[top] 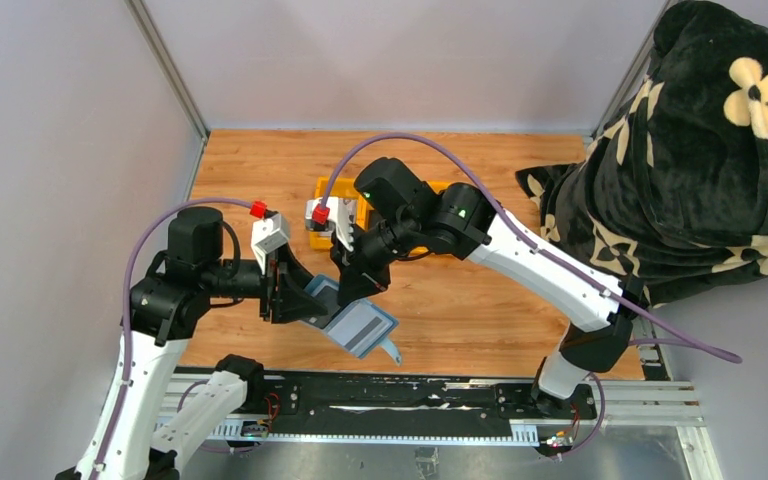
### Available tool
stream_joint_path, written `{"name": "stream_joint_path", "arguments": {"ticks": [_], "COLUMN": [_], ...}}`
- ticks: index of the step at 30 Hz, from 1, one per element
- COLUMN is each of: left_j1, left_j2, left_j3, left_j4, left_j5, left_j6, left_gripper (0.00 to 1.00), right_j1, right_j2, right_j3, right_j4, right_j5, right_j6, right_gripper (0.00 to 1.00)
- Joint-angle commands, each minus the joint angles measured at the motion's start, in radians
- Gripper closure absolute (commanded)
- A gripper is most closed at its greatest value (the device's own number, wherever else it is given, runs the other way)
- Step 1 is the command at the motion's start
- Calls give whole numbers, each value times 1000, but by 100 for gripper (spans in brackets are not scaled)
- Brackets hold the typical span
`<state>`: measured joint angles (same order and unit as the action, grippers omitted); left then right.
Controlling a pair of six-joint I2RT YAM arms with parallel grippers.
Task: Take the credit cards out of the card holder
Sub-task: Remove the credit card from the card holder.
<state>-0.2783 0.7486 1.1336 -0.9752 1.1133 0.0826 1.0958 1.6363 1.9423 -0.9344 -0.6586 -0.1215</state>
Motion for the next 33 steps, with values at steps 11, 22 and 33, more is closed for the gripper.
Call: {"name": "stream_joint_path", "arguments": {"ticks": [11, 22, 33], "left_j1": [-18, -17, -17], "left_j2": [-6, 15, -136], "left_j3": [3, 125, -51], "left_j4": [-75, -19, 370], "left_j5": [11, -37, -105], "left_j6": [117, 15, -404], "left_gripper": [100, 100, 62], "right_j1": [-5, -142, -142], "right_j2": [-16, -401, -367], "right_j3": [36, -723, -604], "right_j4": [76, 976, 703], "right_j5": [-113, -291, -208], "right_j6": [40, 548, 421], "right_gripper": [68, 47, 100]}}
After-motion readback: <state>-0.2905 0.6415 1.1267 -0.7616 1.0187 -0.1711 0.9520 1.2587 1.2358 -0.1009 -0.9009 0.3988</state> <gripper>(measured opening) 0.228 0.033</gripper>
